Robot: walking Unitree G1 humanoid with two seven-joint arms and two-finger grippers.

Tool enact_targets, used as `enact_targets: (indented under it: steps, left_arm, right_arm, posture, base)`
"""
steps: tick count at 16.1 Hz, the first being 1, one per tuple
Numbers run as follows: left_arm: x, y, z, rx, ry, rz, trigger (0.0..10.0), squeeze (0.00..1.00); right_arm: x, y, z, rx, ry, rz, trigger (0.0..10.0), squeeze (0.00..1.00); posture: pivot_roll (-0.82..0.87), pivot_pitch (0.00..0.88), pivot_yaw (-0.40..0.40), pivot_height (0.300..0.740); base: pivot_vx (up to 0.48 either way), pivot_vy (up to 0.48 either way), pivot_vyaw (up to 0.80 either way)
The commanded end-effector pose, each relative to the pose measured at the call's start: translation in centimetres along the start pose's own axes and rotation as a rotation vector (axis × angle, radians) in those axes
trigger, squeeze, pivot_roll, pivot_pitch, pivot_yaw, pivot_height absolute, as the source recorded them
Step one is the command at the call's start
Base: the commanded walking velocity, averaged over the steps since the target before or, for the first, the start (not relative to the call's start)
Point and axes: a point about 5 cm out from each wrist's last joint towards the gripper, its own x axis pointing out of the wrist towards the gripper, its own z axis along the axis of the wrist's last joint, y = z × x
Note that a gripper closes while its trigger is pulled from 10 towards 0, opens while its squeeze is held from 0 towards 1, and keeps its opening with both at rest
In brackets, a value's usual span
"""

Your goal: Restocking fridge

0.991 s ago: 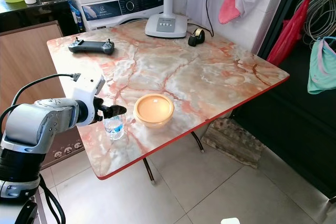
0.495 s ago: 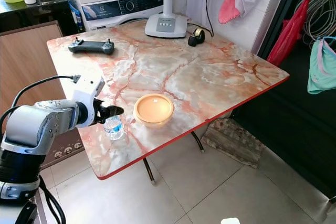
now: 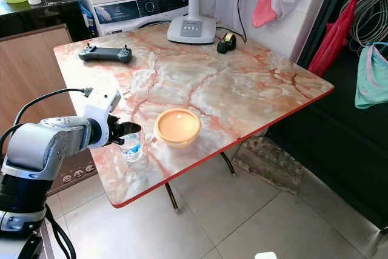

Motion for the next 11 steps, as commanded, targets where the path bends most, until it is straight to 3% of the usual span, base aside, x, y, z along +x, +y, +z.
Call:
enact_targets:
  steps: [1, 4, 5, 7, 8, 9, 11]
  left_arm:
    - [0.1, 0.3, -0.3, 0.014, 0.004, 0.035, 0.0, 0.00]
    - [-0.4, 1.8, 0.3, 0.023, -0.053, 0.135, 0.0, 0.00]
    - [-1.6, 3.4, 1.4, 0.006, -0.145, 0.227, 0.0, 0.00]
    - [-3.1, 5.3, 2.0, -0.019, -0.213, 0.325, 0.0, 0.00]
    - [-4.0, 7.1, 1.3, -0.046, -0.225, 0.405, 0.0, 0.00]
    - [-4.8, 9.1, -0.4, -0.049, -0.188, 0.509, 9.9, 0.00]
    - [-5.3, 10.8, -3.0, -0.012, -0.137, 0.598, 10.0, 0.00]
  right_arm:
    - [-0.1, -0.1, -0.3, 0.007, 0.014, -0.002, 10.0, 0.00]
    - [-0.1, -0.1, -0.3, 0.007, 0.014, 0.001, 10.0, 0.00]
    - [-0.1, 0.0, -0.3, 0.007, 0.014, 0.003, 10.0, 0.00]
    - [-0.1, 0.0, -0.4, 0.008, 0.014, 0.004, 10.0, 0.00]
    - [-0.1, 0.0, -0.4, 0.006, 0.014, 0.005, 10.0, 0.00]
    - [-0.1, 0.0, -0.4, 0.004, 0.015, 0.005, 10.0, 0.00]
    - [-0.1, 0.0, -0.4, 0.004, 0.016, 0.005, 10.0, 0.00]
  posture:
    - [0.19, 0.000, -0.028, 0.740]
    - [0.19, 0.000, -0.031, 0.740]
    - [0.19, 0.000, -0.029, 0.740]
    - [0.19, 0.000, -0.029, 0.740]
    - [0.19, 0.000, -0.028, 0.740]
    - [0.19, 0.000, -0.028, 0.740]
    - [0.19, 0.000, -0.026, 0.740]
  base:
    - [0.000, 0.000, 0.00]
    - [0.000, 0.000, 0.00]
    - [0.000, 0.000, 0.00]
    - [0.000, 0.000, 0.00]
    - [0.000, 0.000, 0.00]
    - [0.000, 0.000, 0.00]
    - [0.000, 0.000, 0.00]
